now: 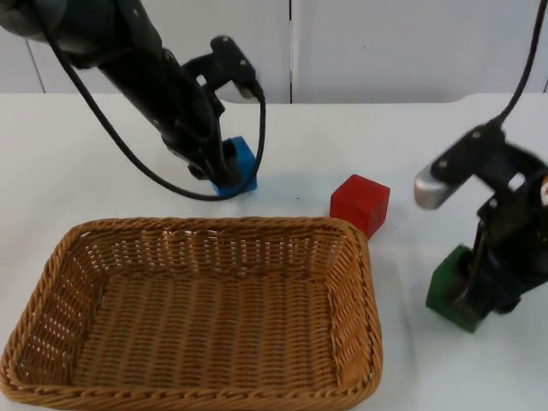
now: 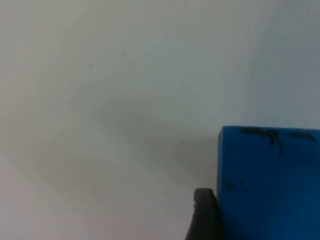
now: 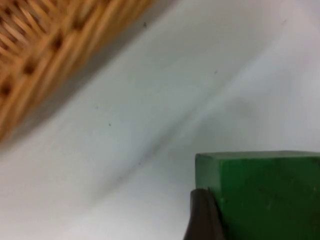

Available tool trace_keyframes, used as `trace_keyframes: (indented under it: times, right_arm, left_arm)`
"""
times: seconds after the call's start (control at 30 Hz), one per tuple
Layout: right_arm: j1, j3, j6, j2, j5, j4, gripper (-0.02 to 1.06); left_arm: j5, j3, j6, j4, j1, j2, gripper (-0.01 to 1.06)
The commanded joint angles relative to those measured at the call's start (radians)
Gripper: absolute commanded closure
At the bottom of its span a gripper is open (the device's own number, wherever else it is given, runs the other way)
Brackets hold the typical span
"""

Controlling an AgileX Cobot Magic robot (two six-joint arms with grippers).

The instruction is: Pick up one cube with each hand and place exactly two cubes into the same basket, leaving the remaining cube outside.

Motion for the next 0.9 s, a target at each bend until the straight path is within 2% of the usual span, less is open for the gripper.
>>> trace_keyframes:
  times: [0.0,0.2,0.43,0.57,0.73,0.87]
  right_arm:
    - [0.006,-0.003,-0.007,-0.062,0.031,-0.002,1.05]
    - [0.006,-0.003,0.005,-0.211,0.102,-0.002,1.05]
    - [0.006,-0.003,0.129,-0.373,0.112,-0.002,1.05]
    - [0.006,-0.003,0.182,-0.417,0.128,-0.002,1.05]
    - [0.006,-0.003,0.222,-0.419,0.167,-0.002,1.05]
    - [0.006,-0.003,0.222,-0.419,0.173,-0.002,1.05]
  left_arm:
    - [0.031,-0.005,-0.002,-0.018,-0.001,-0.043,1.05]
    - [0.130,-0.005,-0.002,-0.093,-0.001,-0.124,1.05]
    - [0.255,-0.005,-0.014,-0.156,-0.005,-0.222,1.05]
    - [0.301,-0.005,-0.078,-0.158,-0.005,-0.247,1.05]
    - [0.381,-0.005,-0.083,-0.133,-0.008,-0.258,1.05]
    - [0.395,-0.005,-0.123,-0.131,-0.013,-0.265,1.05]
